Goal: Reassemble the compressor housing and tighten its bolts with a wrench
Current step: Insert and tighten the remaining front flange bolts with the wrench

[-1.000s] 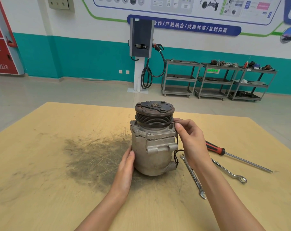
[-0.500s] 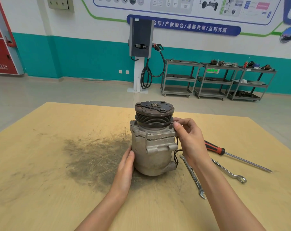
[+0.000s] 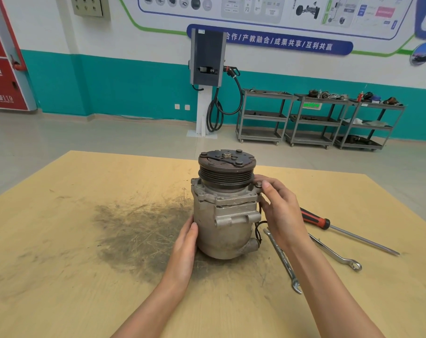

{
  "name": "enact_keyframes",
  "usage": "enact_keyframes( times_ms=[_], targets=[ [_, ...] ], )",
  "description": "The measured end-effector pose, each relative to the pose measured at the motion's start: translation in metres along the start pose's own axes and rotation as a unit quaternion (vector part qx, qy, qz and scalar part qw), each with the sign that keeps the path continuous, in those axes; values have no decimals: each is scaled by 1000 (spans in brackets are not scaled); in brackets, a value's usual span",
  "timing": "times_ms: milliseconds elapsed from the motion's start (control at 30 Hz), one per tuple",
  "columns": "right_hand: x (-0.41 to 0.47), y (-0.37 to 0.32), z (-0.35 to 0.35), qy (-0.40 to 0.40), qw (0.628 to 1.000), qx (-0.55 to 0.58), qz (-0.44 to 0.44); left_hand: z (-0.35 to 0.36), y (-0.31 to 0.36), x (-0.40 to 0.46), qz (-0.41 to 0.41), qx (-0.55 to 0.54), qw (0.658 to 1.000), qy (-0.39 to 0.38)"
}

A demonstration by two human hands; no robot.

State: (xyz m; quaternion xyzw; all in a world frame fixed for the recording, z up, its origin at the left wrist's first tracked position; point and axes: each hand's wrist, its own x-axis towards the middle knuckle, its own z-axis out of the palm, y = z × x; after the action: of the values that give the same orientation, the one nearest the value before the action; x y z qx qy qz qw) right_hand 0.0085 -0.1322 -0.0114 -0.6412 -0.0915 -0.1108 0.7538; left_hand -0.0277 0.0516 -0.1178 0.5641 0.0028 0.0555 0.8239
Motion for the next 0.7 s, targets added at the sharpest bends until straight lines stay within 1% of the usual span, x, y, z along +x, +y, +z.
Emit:
enact_keyframes(
  times_ms=[200, 367, 567, 700],
  targets=[
    [3, -1, 2, 23, 1000, 2, 3, 1, 1, 0, 1, 1, 1000, 1],
    [1, -1, -1, -4, 1000, 11, 5, 1, 1, 0, 2, 1, 1000, 1],
    [4, 0, 1, 12, 1000, 21, 1, 2, 1, 0, 1, 1, 1000, 3],
    [1, 0, 0, -7, 1000, 15, 0, 2, 1, 0, 0, 7, 1000, 5]
  ],
)
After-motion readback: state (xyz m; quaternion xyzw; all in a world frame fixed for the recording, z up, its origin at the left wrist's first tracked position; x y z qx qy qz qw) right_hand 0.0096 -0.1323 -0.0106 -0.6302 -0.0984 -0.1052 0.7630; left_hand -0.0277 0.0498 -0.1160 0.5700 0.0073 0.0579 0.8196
